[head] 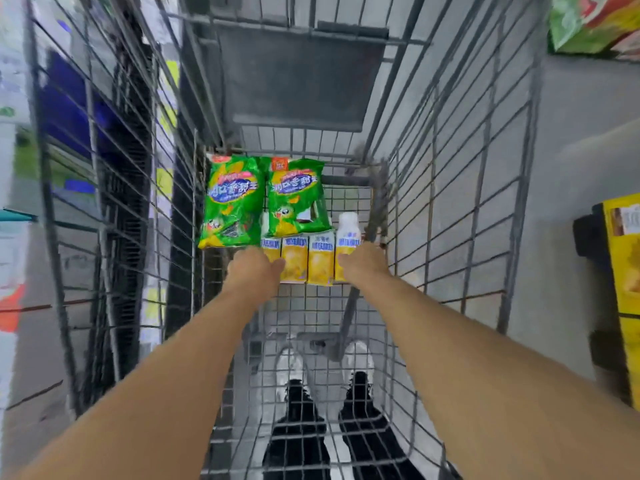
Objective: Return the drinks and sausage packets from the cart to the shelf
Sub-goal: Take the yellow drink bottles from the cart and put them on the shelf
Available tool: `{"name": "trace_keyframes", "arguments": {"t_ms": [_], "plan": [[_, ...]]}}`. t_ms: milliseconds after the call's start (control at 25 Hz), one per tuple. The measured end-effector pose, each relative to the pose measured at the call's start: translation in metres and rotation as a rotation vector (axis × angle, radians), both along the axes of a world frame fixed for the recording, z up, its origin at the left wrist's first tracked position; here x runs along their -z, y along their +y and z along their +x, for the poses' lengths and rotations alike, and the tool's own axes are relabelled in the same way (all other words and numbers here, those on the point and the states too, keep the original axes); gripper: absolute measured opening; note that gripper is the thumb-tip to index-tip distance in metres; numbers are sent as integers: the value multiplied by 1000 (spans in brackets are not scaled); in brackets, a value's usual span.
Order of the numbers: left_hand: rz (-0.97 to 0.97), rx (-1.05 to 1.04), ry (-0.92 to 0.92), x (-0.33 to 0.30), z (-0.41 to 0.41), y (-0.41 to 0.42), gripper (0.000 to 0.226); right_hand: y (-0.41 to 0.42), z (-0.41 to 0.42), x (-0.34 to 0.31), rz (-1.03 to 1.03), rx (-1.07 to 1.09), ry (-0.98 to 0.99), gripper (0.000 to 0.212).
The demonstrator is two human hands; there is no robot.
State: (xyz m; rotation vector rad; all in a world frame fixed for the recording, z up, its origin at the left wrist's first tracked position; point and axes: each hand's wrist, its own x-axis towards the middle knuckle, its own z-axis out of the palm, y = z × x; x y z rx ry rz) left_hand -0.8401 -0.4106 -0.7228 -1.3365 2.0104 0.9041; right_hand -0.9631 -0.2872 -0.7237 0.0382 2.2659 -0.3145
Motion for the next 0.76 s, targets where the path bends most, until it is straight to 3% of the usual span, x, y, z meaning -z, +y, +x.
{"name": "trace_keyframes", "arguments": {"t_ms": [80, 240, 440, 600, 760], "plan": [[43, -165, 42, 12, -2, -2, 47, -3, 1, 17, -9, 59, 3, 47], [125, -350, 66, 25, -4, -5, 67, -4, -1, 34, -56, 177, -19, 53], [92, -347, -8, 41, 2, -3, 75, 1, 1, 41, 29, 207, 18, 55], [220, -472, 43, 41, 9, -4, 68, 7, 0, 41, -2, 230, -28, 57], [309, -534, 43, 29, 24, 3, 55, 7, -1, 33, -104, 322, -72, 45]]}}
